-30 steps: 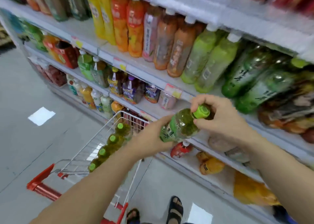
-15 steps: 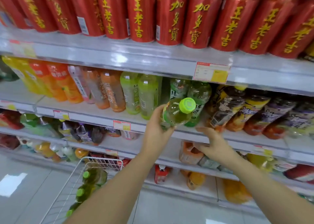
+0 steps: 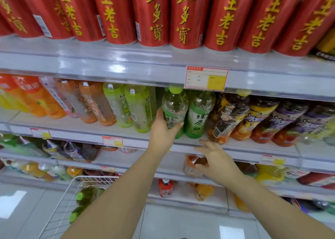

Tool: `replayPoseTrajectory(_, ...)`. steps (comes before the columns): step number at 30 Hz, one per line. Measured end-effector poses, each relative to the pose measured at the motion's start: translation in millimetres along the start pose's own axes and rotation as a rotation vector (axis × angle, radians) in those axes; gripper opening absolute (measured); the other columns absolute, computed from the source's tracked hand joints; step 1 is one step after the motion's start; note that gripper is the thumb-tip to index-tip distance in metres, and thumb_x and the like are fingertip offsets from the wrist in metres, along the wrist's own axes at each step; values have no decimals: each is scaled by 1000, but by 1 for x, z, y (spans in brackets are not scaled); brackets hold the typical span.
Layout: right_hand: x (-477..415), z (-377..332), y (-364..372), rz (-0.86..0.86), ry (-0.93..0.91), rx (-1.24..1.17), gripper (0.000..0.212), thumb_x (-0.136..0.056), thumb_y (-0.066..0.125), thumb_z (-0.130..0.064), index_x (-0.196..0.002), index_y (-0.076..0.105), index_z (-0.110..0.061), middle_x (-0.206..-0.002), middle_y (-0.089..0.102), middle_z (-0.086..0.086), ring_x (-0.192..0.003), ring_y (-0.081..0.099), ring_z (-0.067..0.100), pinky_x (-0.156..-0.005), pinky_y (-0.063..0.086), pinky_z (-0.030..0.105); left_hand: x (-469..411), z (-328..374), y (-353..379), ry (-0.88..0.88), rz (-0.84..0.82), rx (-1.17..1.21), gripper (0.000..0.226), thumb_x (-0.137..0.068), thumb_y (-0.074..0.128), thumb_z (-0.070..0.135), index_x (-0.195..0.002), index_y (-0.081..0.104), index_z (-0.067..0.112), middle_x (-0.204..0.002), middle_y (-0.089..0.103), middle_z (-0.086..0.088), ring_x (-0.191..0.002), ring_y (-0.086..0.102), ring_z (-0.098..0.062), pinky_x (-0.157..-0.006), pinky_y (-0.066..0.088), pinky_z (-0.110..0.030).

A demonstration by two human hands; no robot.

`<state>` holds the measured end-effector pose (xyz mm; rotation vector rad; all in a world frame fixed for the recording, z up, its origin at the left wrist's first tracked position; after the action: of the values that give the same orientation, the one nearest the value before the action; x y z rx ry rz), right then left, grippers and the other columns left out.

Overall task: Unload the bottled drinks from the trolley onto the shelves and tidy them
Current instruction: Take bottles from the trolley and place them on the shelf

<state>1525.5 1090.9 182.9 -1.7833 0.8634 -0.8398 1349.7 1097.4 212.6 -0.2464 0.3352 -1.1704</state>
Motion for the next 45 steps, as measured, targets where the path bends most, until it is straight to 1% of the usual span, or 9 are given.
replayPoseTrajectory(5,0,-2,1,6,10,23,55,-87,57,-32,-139,41,-23,-152,23,-3,-139,18,18,-110,28,31,-12,0,6,-38,-101,-110,66,-80,72,27,-133,37,10,-123,58,-4,-110,55,-19,-77,37,-17)
replayPoseTrajectory(9,5,-8,2,8,21,-10,52,-87,58,-29,-137,44,-22,-153,22,-1,-140,20,19,-109,31,33,2,-6,-2,-25,-159,-243,80,-83,69,31,-146,23,16,-142,40,-7,-127,42,-23,-93,35,-25)
replayPoseTrajectory(14,12,-44,30,60,-62,-98,40,-86,59,-19,-126,56,-18,-138,43,1,-128,39,21,-102,32,27,69,-56,-60,1,-124,-286,45,-91,57,17,-134,45,17,-131,49,-2,-117,50,-16,-97,40,-26)
replayPoseTrajectory(19,6,-115,95,-159,-189,-172,34,-83,63,-17,-118,62,-16,-122,57,3,-113,55,21,-95,39,27,167,-146,-143,-328,26,-316,32,-90,55,8,-120,60,18,-116,63,0,-98,59,-10,-86,47,-24)
replayPoseTrajectory(24,1,-184,164,-396,-324,-100,36,-86,60,-22,-122,59,-18,-125,59,0,-113,54,17,-95,38,25,254,-211,-193,-617,185,-393,28,-92,54,16,-118,61,21,-109,66,4,-89,60,-9,-73,46,-22)
replayPoseTrajectory(30,-25,-226,235,-556,-396,-69,33,-86,60,-18,-119,62,-17,-117,63,0,-106,58,17,-89,41,25,317,-270,-195,-837,329,-387,28,-92,49,21,-116,62,28,-118,63,10,-100,61,-11,-85,50,-31)
replayPoseTrajectory(33,-44,-238,267,-610,-451,-41,33,-86,61,-19,-119,62,-17,-117,64,1,-105,59,16,-88,41,24,321,-293,-185,-905,384,-346,31,-93,49,19,-120,60,27,-122,61,11,-106,58,-9,-88,37,-20)
replayPoseTrajectory(42,-136,-276,359,-618,-596,-109,41,-87,61,-15,-127,54,-14,-113,59,2,-101,54,14,-86,41,24,255,-383,-185,-874,625,-394,37,-91,52,20,-127,52,23,-128,52,1,-109,55,-19,-86,46,-35)
replayPoseTrajectory(45,-171,-286,390,-543,-652,-146,51,-87,62,-18,-135,45,-20,-131,51,3,-112,53,16,-91,40,26,227,-429,-191,-829,579,-539,46,-90,54,28,-135,42,24,-134,44,-3,-114,51,-24,-91,46,-40)
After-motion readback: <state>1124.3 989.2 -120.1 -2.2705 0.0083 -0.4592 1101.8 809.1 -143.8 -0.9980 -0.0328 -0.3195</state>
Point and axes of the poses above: each hand's wrist, its own x-axis away from the middle knuckle, its own y-axis out of the palm, z = x × y, the point moved 3 cm from there along -x, towards the middle knuckle
